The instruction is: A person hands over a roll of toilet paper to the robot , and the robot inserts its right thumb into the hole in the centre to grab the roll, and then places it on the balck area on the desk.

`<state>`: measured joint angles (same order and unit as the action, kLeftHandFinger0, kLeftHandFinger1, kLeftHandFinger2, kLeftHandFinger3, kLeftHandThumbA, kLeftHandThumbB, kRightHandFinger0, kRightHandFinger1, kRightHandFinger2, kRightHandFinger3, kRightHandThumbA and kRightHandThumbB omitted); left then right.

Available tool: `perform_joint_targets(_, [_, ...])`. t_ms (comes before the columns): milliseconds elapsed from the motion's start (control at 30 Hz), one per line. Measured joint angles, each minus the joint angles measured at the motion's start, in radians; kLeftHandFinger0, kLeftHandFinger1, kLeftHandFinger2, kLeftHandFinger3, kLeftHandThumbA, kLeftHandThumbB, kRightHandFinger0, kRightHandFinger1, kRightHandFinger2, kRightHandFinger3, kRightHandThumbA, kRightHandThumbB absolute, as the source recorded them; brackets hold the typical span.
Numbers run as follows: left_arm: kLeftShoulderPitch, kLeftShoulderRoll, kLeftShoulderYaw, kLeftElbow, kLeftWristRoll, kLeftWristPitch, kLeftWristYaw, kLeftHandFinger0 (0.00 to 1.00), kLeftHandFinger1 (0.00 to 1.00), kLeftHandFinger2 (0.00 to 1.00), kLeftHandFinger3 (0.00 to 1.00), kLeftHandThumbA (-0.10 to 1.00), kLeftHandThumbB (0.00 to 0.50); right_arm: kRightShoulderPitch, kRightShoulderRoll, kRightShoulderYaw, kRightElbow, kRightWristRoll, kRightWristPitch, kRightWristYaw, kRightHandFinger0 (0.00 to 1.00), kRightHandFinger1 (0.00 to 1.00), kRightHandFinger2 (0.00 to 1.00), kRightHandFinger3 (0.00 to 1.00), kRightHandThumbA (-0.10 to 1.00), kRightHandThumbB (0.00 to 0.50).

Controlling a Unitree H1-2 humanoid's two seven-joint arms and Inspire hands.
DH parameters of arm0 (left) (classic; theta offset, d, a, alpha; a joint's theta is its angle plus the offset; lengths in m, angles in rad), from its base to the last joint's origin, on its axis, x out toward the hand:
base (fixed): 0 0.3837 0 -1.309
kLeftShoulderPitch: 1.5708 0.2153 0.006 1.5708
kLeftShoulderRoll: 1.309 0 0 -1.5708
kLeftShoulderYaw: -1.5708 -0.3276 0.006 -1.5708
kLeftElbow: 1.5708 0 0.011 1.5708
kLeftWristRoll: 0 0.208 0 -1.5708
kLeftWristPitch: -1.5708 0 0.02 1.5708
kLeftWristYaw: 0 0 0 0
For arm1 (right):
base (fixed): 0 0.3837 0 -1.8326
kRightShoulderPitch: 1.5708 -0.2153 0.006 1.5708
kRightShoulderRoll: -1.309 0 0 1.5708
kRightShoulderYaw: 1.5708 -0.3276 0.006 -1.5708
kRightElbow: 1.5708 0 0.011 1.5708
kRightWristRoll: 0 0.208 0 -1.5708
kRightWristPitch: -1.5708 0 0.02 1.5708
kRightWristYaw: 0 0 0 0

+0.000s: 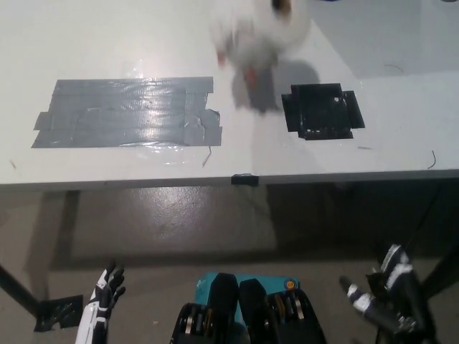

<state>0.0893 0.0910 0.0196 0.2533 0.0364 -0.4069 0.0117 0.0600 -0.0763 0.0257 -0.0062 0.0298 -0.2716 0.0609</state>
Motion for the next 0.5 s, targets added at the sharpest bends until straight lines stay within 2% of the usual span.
perform_joint_targets(33, [-0.002, 0.0, 0.0, -0.008, 0.0, 0.0, 0.0, 1.0, 1.0, 1.0, 1.0, 1.0, 0.173, -0.006, -0.002, -0.006, -0.039, 0.002, 0.004, 0.0, 1.0, 1.0, 1.0, 1.0, 0.81, 0.258])
perform_joint_targets(67, [-0.004, -0.001, -0.001, -0.013, 0.0, 0.0, 0.0, 1.0, 1.0, 1.0, 1.0, 1.0, 0.163, -0.015, -0.004, -0.011, -0.073, 0.004, 0.009, 0.0, 1.0, 1.0, 1.0, 1.0, 0.83, 0.299])
perform_joint_targets(100, [-0.007, -0.001, -0.002, -0.018, 0.001, 0.0, 0.0, 1.0, 1.0, 1.0, 1.0, 1.0, 0.169, -0.027, -0.008, -0.02, -0.116, 0.005, 0.015, -0.001, 1.0, 1.0, 1.0, 1.0, 0.83, 0.275])
perform_joint_targets(200, [-0.021, -0.003, -0.008, -0.038, 0.016, -0.001, 0.0, 1.0, 1.0, 1.0, 1.0, 1.0, 0.158, -0.085, -0.022, -0.055, -0.227, 0.002, 0.048, -0.004, 1.0, 1.0, 1.0, 1.0, 0.77, 0.251])
perform_joint_targets(233, [-0.027, -0.004, -0.009, -0.044, 0.024, -0.001, 0.001, 1.0, 1.0, 1.0, 1.0, 1.0, 0.158, -0.11, -0.027, -0.065, -0.253, 0.003, 0.056, -0.005, 1.0, 1.0, 1.0, 1.0, 0.76, 0.251])
perform_joint_targets(267, [-0.034, -0.005, -0.011, -0.048, 0.03, -0.001, 0.001, 1.0, 1.0, 1.0, 1.0, 1.0, 0.17, -0.134, -0.032, -0.072, -0.272, 0.004, 0.064, -0.006, 1.0, 1.0, 1.0, 1.0, 0.81, 0.253])
perform_joint_targets(333, [-0.051, -0.007, -0.012, -0.055, 0.042, 0.0, 0.002, 1.0, 1.0, 1.0, 1.0, 1.0, 0.168, -0.184, -0.043, -0.083, -0.302, 0.008, 0.083, -0.005, 1.0, 1.0, 1.0, 1.0, 0.82, 0.282])
perform_joint_targets(367, [-0.058, -0.007, -0.012, -0.056, 0.044, 0.0, 0.002, 1.0, 1.0, 1.0, 1.0, 1.0, 0.18, -0.205, -0.049, -0.086, -0.309, 0.011, 0.093, -0.004, 1.0, 1.0, 1.0, 1.0, 0.85, 0.268])
perform_joint_targets(500, [-0.082, -0.007, -0.01, -0.059, 0.051, 0.003, 0.002, 1.0, 1.0, 1.0, 1.0, 1.0, 0.172, -0.285, -0.095, -0.091, -0.328, 0.019, 0.154, 0.004, 1.0, 1.0, 1.0, 1.0, 0.72, 0.21])
